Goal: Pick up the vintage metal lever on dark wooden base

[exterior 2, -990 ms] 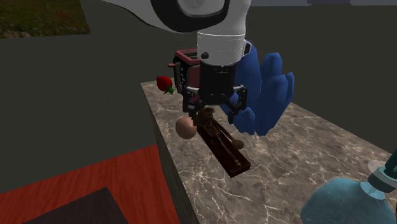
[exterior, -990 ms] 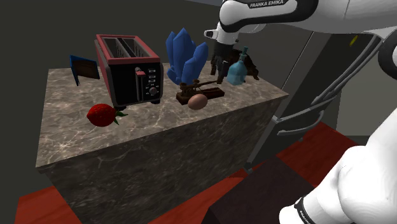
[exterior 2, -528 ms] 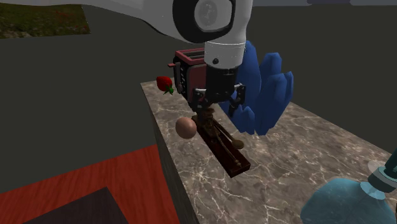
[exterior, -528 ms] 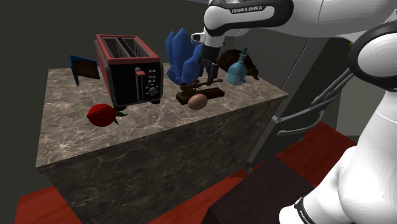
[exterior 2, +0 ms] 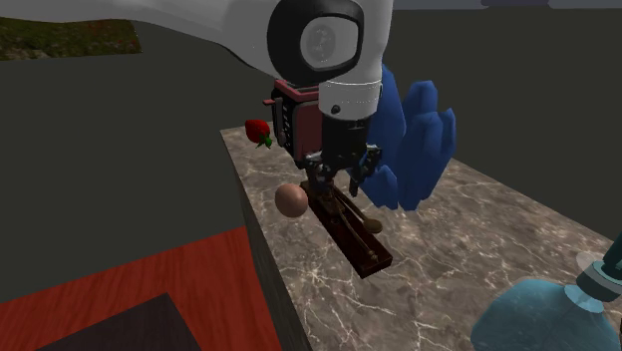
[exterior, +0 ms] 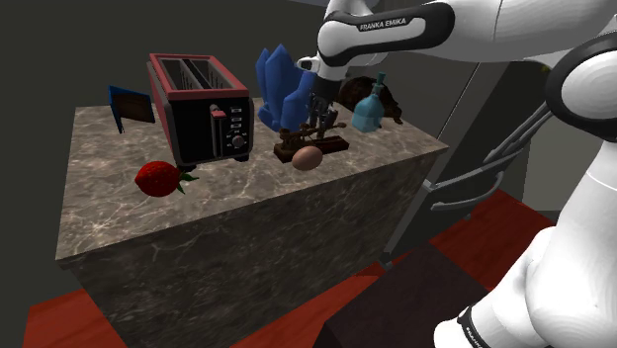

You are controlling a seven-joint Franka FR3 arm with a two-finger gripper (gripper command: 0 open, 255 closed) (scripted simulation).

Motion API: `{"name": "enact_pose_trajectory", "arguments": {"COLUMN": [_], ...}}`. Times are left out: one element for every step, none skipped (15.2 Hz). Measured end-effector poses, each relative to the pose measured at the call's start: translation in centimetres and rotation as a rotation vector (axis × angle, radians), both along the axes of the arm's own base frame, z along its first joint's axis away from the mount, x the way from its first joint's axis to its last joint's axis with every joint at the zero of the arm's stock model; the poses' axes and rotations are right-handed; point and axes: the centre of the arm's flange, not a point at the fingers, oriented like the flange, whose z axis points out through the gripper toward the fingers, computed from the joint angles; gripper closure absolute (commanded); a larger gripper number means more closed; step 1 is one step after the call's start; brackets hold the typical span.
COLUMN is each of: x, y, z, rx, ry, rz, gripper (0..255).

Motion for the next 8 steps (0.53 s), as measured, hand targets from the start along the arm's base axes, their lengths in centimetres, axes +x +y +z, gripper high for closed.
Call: {"name": "enact_pose_trajectory", "arguments": {"x": [-0.11, -0.16, -0.19, -0.19, -0.2, -0.22, -0.25, 0.01], "y": [0.34, 0.49, 0.45, 0.45, 0.45, 0.44, 0.42, 0.45], "z": [-0.81, -1.08, -1.07, -1.06, -1.06, -1.1, -1.09, -1.12], "rx": [0.0, -0.001, 0.0, -0.001, 0.0, 0.0, 0.0, 0.0], "ry": [0.017, 0.022, 0.021, 0.022, 0.021, 0.022, 0.021, 0.025], "rz": [0.005, 0.007, 0.007, 0.007, 0.007, 0.009, 0.009, 0.009], "gripper": [255, 255, 255, 255, 255, 255, 255, 255]}}
